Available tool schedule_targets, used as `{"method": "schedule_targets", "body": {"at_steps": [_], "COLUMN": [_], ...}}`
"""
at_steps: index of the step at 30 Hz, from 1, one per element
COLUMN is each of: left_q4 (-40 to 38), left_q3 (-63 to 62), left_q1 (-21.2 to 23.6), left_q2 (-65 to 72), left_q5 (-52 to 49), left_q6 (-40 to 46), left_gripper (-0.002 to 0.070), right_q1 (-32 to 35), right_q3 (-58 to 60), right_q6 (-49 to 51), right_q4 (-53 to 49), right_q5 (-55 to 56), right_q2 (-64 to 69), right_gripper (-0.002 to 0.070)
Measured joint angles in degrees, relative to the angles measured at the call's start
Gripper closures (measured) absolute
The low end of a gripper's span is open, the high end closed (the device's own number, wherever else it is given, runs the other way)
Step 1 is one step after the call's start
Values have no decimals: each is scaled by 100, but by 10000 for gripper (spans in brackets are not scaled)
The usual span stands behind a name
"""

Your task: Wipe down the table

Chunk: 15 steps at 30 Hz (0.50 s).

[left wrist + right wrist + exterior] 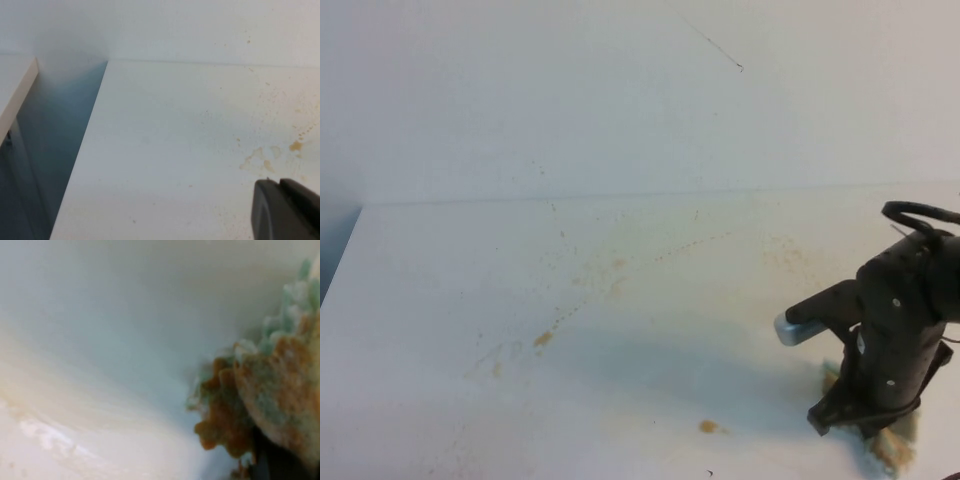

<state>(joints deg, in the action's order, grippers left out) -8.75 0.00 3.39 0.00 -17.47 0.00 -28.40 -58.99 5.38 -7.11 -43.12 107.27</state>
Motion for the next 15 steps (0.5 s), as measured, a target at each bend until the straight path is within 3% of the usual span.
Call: {"method": "schedule_targets", "body": {"at_steps": [6, 10, 15], "left_q4": [0, 0, 0], "left_q3": [0, 0, 0], "left_q1": [0, 0, 0], "left_q2": [0, 0, 0], "left_q5": [0, 0, 0], "left_q6": [0, 0, 0], "left_gripper": [678, 675, 679], "right_q1": [527, 517, 318], "right_q3": [0, 13, 23], "right_q6": [-49, -256, -911], "right_q4": [-69, 58, 914], "right_q5": [103, 151, 425], "right_q2": [0, 0, -12], "right_gripper": [644, 645, 645]}}
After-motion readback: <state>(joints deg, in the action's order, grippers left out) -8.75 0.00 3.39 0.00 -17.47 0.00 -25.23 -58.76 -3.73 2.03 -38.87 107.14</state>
